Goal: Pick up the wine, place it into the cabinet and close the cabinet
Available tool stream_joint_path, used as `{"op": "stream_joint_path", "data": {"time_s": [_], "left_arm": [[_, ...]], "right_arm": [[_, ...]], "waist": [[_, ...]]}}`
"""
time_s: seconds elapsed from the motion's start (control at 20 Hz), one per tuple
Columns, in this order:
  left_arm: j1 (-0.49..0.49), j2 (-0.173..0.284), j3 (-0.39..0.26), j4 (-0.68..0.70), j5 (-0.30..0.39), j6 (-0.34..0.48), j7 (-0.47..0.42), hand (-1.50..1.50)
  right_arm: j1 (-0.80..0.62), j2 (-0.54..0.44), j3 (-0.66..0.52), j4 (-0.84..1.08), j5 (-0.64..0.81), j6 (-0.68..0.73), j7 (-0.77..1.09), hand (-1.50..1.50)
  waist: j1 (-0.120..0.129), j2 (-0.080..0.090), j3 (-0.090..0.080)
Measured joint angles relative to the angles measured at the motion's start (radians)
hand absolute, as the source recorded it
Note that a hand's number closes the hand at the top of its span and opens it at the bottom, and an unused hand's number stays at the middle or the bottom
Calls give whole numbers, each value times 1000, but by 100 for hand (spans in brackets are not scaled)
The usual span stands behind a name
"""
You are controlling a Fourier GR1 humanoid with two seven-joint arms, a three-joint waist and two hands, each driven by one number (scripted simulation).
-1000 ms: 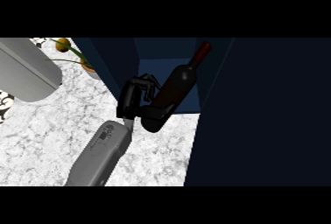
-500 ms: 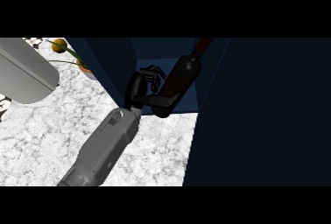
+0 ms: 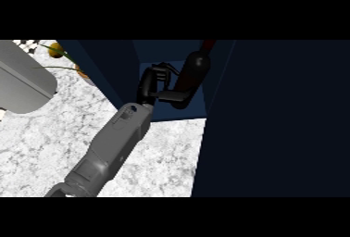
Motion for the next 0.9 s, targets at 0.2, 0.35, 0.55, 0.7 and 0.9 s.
{"op": "stream_joint_path", "data": {"time_s": [0.2,0.35,0.55,0.7,0.9], "left_arm": [[-42,0,27,71,40,4,-21,150],[-76,0,53,125,60,7,-32,150],[-122,2,89,194,72,-1,-40,150],[-140,14,104,234,71,-7,-60,150],[-170,23,122,277,69,25,-84,150]], "right_arm": [[17,3,6,3,-7,12,-27,-150],[29,4,13,5,-12,20,-45,-150],[45,1,16,6,-17,29,-68,-150],[57,0,22,5,-20,31,-84,-150],[70,-2,27,6,-24,39,-112,-150]], "waist": [[-8,5,0],[-13,8,0],[-18,12,0],[-24,14,-1],[-32,17,-1]]}}
